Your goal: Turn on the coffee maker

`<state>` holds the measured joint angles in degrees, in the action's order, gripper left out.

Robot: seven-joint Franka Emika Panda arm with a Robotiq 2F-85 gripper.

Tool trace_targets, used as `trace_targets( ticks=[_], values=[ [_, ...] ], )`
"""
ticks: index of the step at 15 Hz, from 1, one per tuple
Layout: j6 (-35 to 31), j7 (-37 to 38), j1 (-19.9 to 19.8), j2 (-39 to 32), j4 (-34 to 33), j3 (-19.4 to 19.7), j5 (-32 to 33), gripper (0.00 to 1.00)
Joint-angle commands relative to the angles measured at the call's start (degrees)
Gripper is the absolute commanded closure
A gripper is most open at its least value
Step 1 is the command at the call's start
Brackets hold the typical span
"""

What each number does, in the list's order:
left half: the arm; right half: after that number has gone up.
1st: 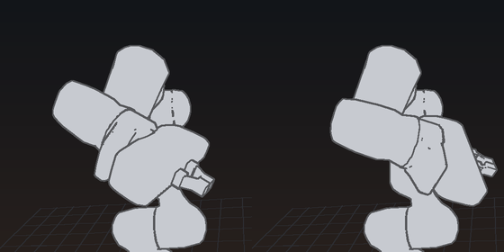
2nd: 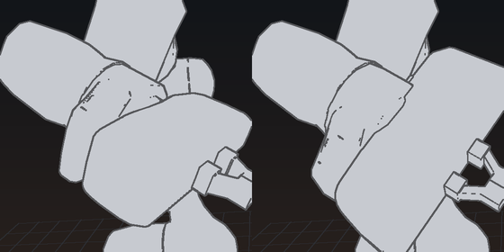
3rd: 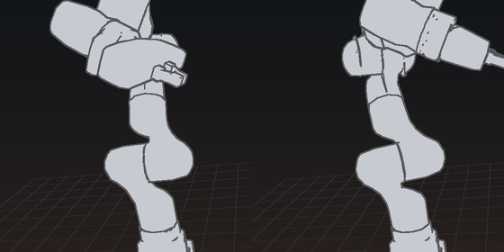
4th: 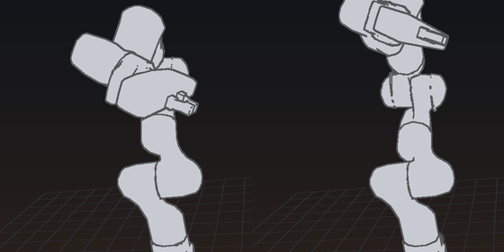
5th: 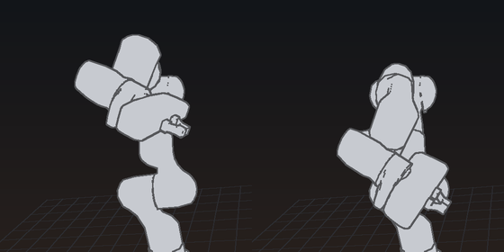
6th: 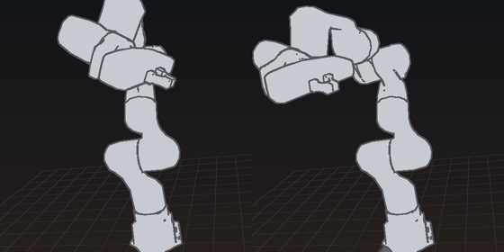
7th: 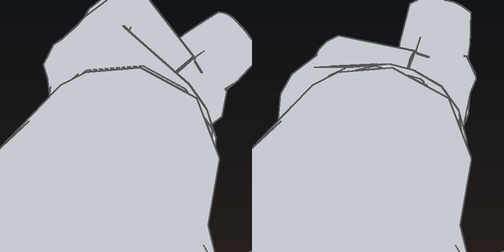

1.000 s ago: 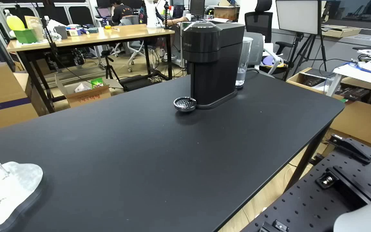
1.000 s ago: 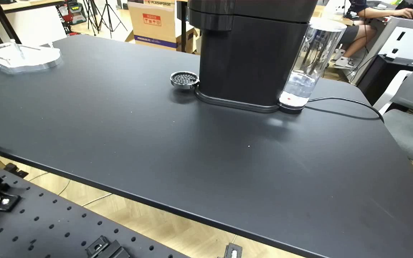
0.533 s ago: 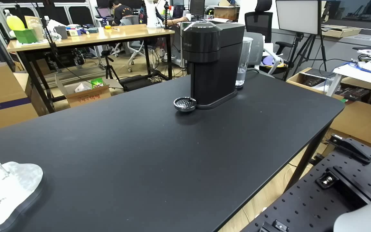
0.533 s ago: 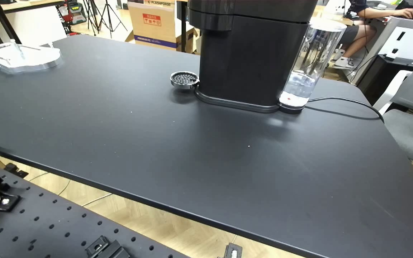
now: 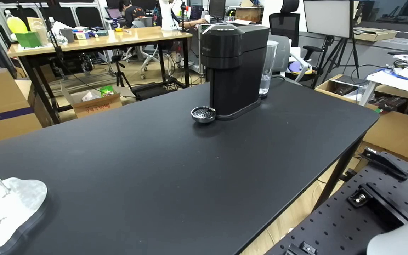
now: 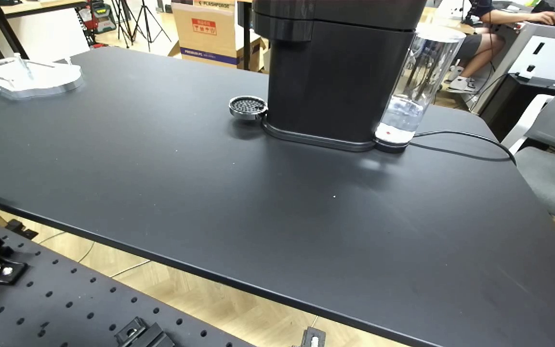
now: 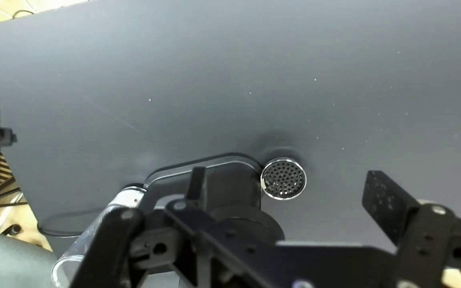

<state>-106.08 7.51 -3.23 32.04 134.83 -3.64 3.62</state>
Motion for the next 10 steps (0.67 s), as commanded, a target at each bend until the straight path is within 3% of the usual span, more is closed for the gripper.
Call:
trace_targets(
  ticks=[1, 5, 10],
  values=[
    [-4.67, -1.42, -0.4, -8.41, -5.3, 2.47, 0.51, 0.25],
    [-7.48, -5.73, -0.01, -16.46, -11.84, 4.54, -0.39, 0.55],
    [-5.28, -16.81, 1.38, -24.32, -21.85, 5.83, -3.43, 0.89]
  ],
)
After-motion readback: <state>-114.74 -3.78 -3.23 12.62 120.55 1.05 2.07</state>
